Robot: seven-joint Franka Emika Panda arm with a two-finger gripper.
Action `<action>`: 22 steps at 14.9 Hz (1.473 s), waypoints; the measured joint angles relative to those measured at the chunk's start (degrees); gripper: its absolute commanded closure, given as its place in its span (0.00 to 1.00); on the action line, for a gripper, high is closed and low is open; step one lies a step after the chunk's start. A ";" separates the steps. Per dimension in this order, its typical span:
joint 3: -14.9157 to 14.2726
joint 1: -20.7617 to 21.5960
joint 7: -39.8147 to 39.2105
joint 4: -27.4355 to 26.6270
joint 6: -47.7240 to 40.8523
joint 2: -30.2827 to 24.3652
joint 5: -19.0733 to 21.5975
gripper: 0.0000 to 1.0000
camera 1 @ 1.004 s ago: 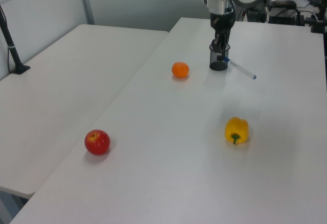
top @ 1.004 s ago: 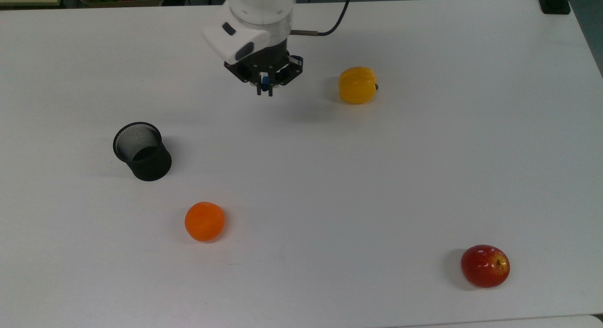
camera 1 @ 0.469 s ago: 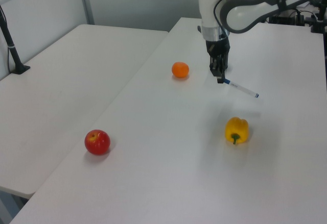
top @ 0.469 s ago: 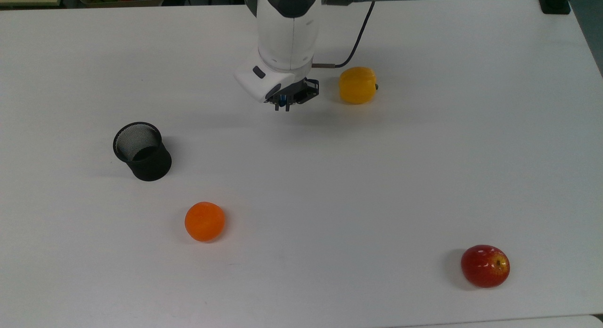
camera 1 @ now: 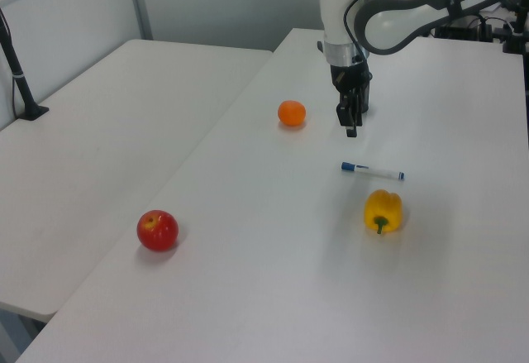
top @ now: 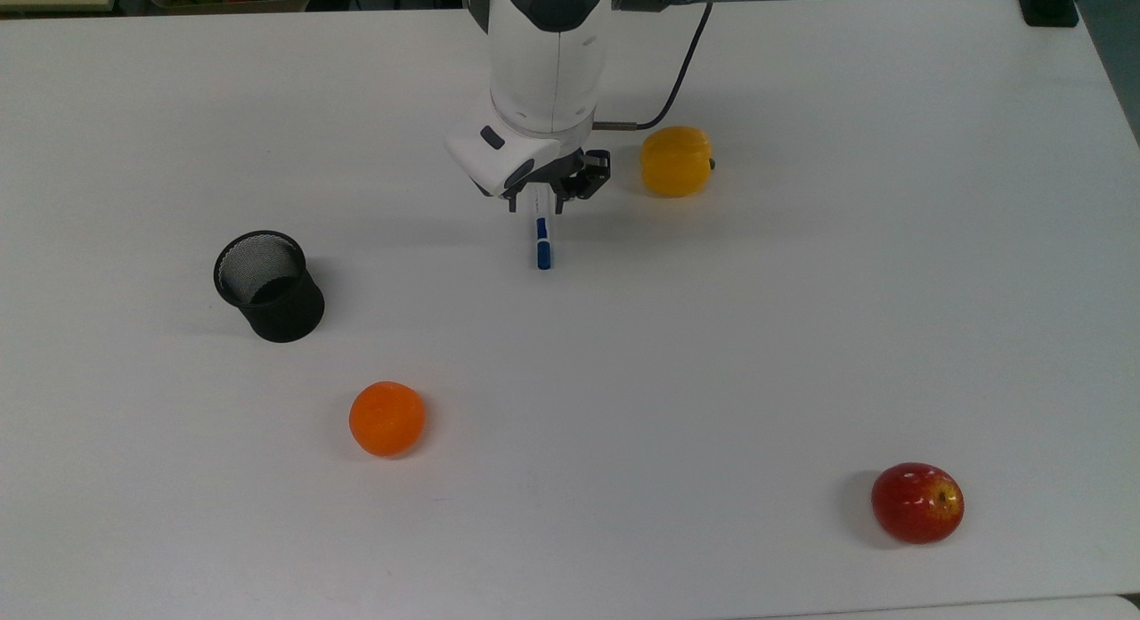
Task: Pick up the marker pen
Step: 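Open the gripper, release the marker, and raise the gripper away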
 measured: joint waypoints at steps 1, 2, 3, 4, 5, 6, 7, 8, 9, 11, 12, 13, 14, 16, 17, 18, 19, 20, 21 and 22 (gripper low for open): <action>0.00 0.00 0.00 0.07 0.00 -0.01 0.00 0.00; 0.00 0.00 0.00 0.18 0.00 -0.06 0.00 0.00; 0.00 0.00 0.00 0.31 0.00 -0.18 0.00 0.00; -0.02 -0.01 0.00 0.43 0.00 -0.48 -0.01 0.00; -0.05 -0.02 -0.01 0.60 0.00 -0.98 -0.02 0.00; -0.10 -0.04 -0.01 0.74 -0.06 -1.81 -0.02 0.00; -0.21 -0.10 -0.01 0.83 -0.40 -2.96 -0.03 0.00; -0.35 -0.25 -0.03 0.93 -1.25 -4.30 -0.04 0.00; -0.42 -0.60 -0.15 1.03 -2.51 -5.83 -0.07 0.00; -0.56 -1.74 -1.80 1.15 -6.39 -9.40 -0.09 0.00; -0.59 -2.44 -3.06 1.15 -8.46 -11.15 -0.09 0.00; -0.62 -3.22 -4.21 1.15 -10.45 -12.92 -0.09 0.00; -0.64 -3.94 -4.89 1.13 -11.96 -14.52 -0.09 0.00; -0.67 -5.22 -5.49 0.93 -13.66 -17.11 -0.09 0.00; -0.69 -5.75 -5.73 0.63 -13.91 -18.12 -0.09 0.00; -0.69 -6.15 -5.97 0.16 -13.94 -18.98 -0.09 0.00; -0.69 -6.42 -6.31 -0.34 -13.94 -19.68 -0.09 0.00; -0.69 -6.59 -6.73 -0.76 -13.94 -20.20 -0.09 0.00; -0.69 -6.66 -6.84 -1.09 -13.94 -20.56 -0.09 0.00; -0.69 -6.66 -6.86 -1.34 -13.94 -20.77 -0.09 0.00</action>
